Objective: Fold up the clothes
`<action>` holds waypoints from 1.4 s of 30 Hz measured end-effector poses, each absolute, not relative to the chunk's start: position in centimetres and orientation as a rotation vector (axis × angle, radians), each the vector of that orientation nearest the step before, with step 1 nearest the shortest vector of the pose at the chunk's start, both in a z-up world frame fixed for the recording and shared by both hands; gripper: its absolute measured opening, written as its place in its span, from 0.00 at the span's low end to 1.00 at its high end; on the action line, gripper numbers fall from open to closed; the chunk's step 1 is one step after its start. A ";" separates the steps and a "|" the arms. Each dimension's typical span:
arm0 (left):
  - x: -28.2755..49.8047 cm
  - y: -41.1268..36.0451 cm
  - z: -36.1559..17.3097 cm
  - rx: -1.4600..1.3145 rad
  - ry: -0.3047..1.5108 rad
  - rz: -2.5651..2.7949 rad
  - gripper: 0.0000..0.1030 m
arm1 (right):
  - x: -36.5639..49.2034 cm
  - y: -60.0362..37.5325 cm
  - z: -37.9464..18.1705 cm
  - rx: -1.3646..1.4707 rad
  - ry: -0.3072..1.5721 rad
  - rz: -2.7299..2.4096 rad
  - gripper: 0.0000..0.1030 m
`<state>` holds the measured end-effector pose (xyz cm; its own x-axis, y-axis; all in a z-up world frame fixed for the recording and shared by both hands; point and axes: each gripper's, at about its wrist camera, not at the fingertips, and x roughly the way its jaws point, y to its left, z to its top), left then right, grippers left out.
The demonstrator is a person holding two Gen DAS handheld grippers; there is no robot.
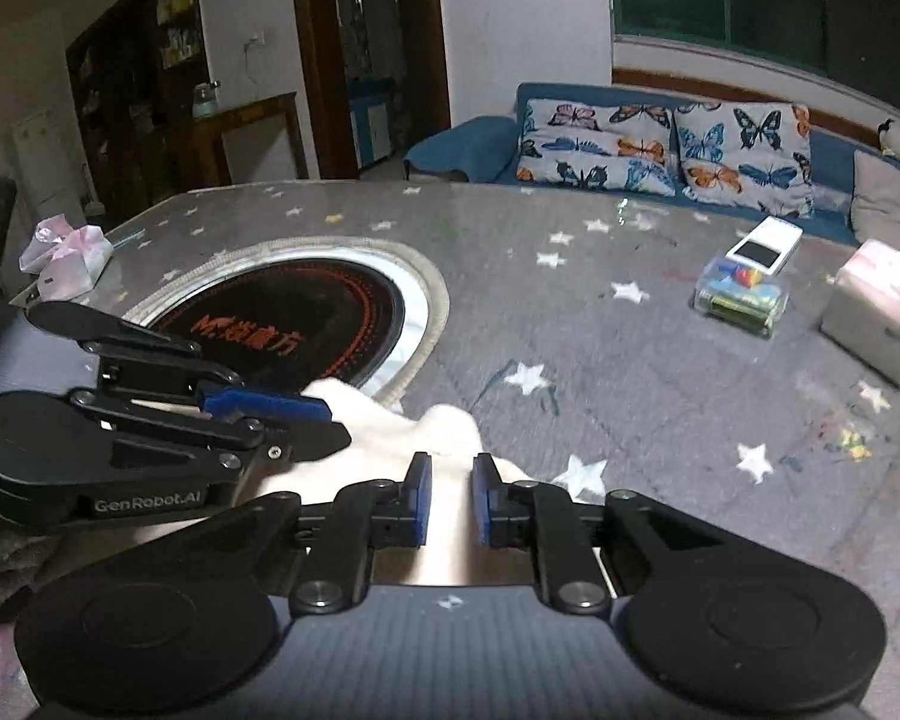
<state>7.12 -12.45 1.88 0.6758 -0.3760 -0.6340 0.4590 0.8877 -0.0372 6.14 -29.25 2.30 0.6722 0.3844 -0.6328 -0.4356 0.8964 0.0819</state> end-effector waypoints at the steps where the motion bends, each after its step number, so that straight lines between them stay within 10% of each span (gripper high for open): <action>1: 7.1 -12.5 1.9 0.130 0.683 -0.469 0.14 | 6.0 -29.2 2.4 -0.082 0.692 0.465 0.18; 42: -3.9 -5.5 2.3 0.031 0.617 -0.366 0.15 | -5.7 -31.6 2.4 -0.092 0.665 0.473 0.42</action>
<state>-3.90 -5.50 2.25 0.7537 -0.3263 -0.5706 0.3446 0.9354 -0.0798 -5.72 -31.56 2.41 0.6851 0.3929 -0.6134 -0.4507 0.8902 0.0669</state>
